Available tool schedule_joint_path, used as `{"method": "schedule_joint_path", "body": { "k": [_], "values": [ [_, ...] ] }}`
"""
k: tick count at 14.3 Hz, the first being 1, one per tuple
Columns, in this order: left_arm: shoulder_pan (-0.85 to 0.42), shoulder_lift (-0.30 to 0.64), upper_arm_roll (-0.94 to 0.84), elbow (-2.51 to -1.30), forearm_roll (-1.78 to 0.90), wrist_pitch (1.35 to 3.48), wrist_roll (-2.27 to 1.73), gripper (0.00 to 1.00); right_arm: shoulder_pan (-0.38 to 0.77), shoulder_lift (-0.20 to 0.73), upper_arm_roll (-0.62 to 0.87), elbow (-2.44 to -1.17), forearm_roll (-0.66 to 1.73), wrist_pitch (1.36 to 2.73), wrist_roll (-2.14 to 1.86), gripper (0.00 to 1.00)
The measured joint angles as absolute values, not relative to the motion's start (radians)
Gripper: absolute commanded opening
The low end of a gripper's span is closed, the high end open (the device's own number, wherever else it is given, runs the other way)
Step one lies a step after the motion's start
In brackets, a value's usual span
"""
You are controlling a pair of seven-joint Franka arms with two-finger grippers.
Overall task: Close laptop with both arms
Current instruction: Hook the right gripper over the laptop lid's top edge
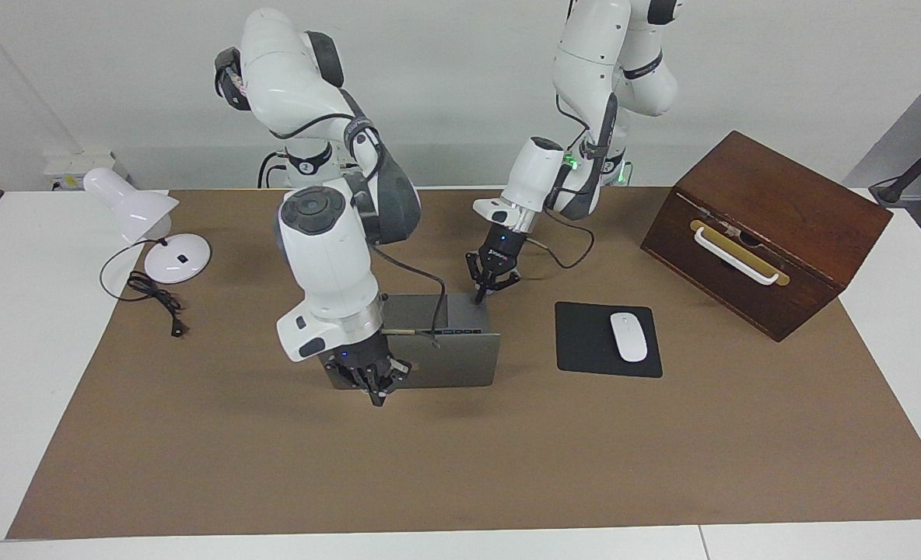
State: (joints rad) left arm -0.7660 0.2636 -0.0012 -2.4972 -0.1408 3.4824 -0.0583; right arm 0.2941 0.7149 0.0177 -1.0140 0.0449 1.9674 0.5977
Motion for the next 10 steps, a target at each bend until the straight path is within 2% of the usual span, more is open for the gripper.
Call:
{"method": "schedule_joint_path", "body": {
  "k": [10],
  "values": [
    [-0.784,0.270,0.001,-2.490,-0.154,3.485,-0.046,0.00,0.299,0.706,0.040,-1.015,0.093,1.864,0.598,0.00]
  ]
}}
